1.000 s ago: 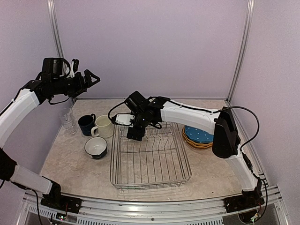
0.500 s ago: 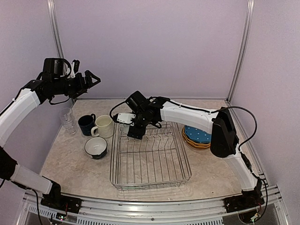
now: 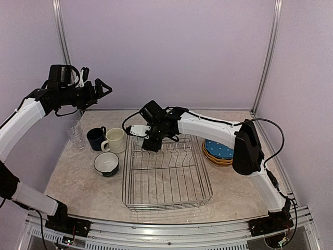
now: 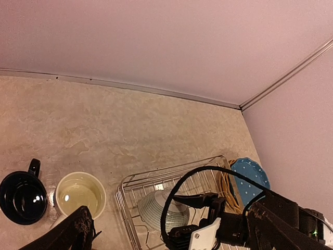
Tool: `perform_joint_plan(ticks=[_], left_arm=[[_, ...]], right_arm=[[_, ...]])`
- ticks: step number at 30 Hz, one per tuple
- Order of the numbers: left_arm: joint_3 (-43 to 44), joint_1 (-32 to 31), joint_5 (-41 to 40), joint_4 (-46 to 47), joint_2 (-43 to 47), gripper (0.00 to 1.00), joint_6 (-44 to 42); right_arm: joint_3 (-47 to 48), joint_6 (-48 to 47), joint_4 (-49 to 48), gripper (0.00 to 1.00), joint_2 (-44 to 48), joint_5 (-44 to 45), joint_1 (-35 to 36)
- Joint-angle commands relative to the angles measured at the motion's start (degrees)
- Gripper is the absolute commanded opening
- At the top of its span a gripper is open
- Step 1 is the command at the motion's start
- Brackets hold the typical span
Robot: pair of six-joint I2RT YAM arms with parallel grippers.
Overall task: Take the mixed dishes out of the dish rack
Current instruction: Grab the bowl from the dish rack.
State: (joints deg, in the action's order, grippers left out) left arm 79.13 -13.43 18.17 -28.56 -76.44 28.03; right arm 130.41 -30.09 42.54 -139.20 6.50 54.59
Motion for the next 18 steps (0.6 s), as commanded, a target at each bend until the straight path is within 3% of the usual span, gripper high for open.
perform_joint_plan(ticks=[1,11,18], left_arm=[[1.5,0.3,0.7,-0.4,-0.8,0.99,0.1],[1.5,0.4,0.6,-0.5,-1.2,0.99,0.1],[1.5,0.3,0.6,-0.5,-1.2,0.99,0.1]], right_arm=[[0.0,2.8,1.8,0.63,-0.2,1.2,-0.2],[-3.3,6.4,-4.0,0.33,4.6,4.5,0.6],[-9.8,10.7,-13.6,0.13,9.1,9.6,0.8]])
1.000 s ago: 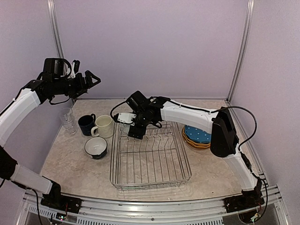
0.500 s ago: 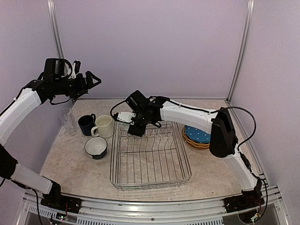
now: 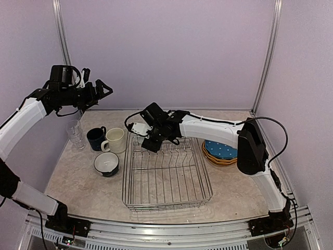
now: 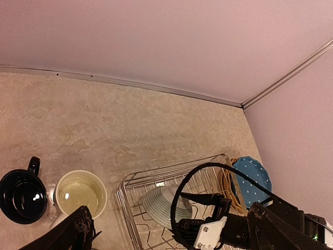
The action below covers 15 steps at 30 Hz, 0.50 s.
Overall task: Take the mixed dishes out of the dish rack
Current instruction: Grab the bowl from the dish rack.
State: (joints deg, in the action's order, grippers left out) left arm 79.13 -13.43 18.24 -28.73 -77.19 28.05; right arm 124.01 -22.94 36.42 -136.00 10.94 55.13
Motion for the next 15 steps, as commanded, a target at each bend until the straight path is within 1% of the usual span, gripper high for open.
perform_joint_plan(ticks=[1,6,11,15], left_arm=[[1.5,0.3,0.6,-0.4,-0.4,0.99,0.1],[1.5,0.3,0.6,-0.4,-0.3,0.99,0.1],[1.5,0.3,0.6,-0.4,-0.3,0.99,0.1],[1.5,0.4,0.9,-0.4,-0.3,0.99,0.2]], right_arm=[[-4.4,4.0,-8.9,0.11,6.7,5.9,0.4],[-6.8,5.3,-12.9,0.01,8.7,9.1,0.7],[-7.8,7.5,-13.7,0.0,11.4,10.5,0.8],[-13.3,12.5,-17.4,0.0,16.5,10.3,0.6]])
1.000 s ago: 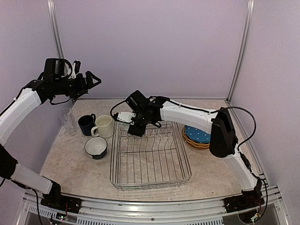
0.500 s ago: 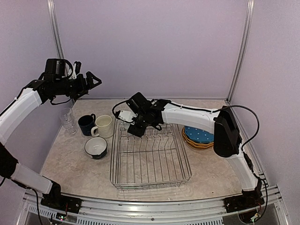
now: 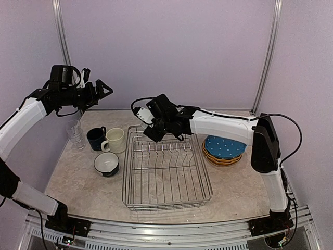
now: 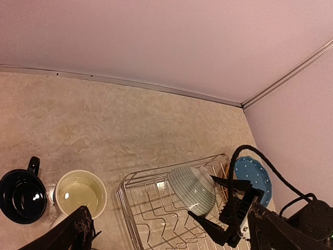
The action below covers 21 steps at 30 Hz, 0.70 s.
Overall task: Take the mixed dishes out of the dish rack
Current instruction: Grab the bowl from the dish rack, then pass from the right arm to the left
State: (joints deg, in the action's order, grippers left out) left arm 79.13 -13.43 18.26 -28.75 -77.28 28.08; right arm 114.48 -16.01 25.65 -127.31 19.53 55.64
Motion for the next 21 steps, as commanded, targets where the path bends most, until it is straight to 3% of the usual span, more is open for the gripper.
perform_joint_plan(ticks=[1,6,10,16,21], left_arm=[[1.6,0.4,1.2,-0.4,-0.3,0.99,0.2],[1.9,0.3,5.2,0.0,-1.4,0.99,0.7],[1.7,-0.6,15.4,3.1,-3.3,0.98,1.8],[0.6,-7.8,22.5,6.8,-6.6,0.95,3.4],[0.9,-13.3,25.7,7.2,-11.0,0.88,4.1]], right_arm=[[-5.6,7.3,-8.0,0.0,9.4,0.8,-0.1],[-17.8,19.0,-17.2,0.0,19.2,-9.6,-2.4],[-28.3,32.0,-24.9,0.0,27.2,-18.7,-5.4],[-43.8,49.8,-39.1,0.0,35.2,-32.0,-10.6],[-50.6,58.9,-50.4,0.0,38.4,-38.5,-11.7]])
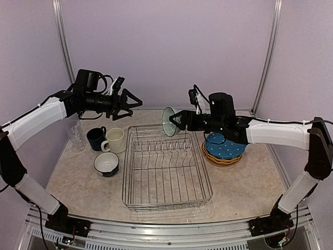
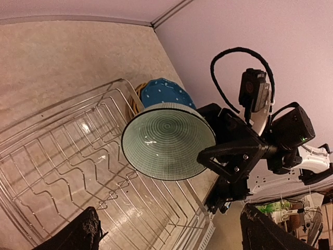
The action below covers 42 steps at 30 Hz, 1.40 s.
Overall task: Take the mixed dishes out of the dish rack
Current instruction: Pass from the right arm to the left
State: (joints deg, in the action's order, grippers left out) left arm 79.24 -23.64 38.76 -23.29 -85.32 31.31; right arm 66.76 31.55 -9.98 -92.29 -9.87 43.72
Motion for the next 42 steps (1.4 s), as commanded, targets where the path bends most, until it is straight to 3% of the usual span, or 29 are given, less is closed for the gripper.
perform_joint_plan(ticks=[1,17,24,29,31,34,37,39,41,42], left_arm=[[0.9,-3.8,6.3,1.9,-3.8,0.86,1.1],[2.8,-7.9,3.2,-2.2,-9.8,0.57,-0.6],[2.9,-8.6,-0.6,-3.4,-9.8,0.31,-1.9],[3.0,-8.9,-3.7,-4.4,-9.3,0.01,-3.0],[3.3,-8.9,-5.1,-4.9,-8.7,0.0,-3.4],[4.2,-9.0,-8.6,-6.7,-7.9,0.0,-3.2],[7.8,-8.9,-11.3,-10.7,-8.0,0.0,-2.2],[8.7,-8.7,-11.9,-13.1,-7.8,0.0,-1.0],[8.2,-8.4,-12.8,-15.1,-7.0,0.0,0.7],[7.2,-8.3,-13.7,-15.9,-6.3,0.0,1.7]], right_arm=[[-3.4,12.4,-15.8,0.0,3.5,-9.5,0.2],[-8.7,30.5,-42.5,0.0,-3.1,-19.3,0.4],[-9.3,30.3,-43.1,0.0,-4.2,-19.2,1.5],[-10.4,28.8,-42.4,0.0,-4.1,-18.4,2.0],[-11.4,27.8,-41.4,0.01,-3.3,-17.7,2.2],[-13.2,25.8,-39.8,0.23,-1.6,-16.9,2.2],[-14.2,20.6,-33.2,0.63,1.8,-14.6,2.2],[-14.4,16.8,-27.7,0.83,4.5,-12.7,2.3],[-15.3,13.3,-23.7,0.97,7.6,-10.6,2.2],[-15.7,11.7,-21.2,0.99,9.2,-9.2,2.2]])
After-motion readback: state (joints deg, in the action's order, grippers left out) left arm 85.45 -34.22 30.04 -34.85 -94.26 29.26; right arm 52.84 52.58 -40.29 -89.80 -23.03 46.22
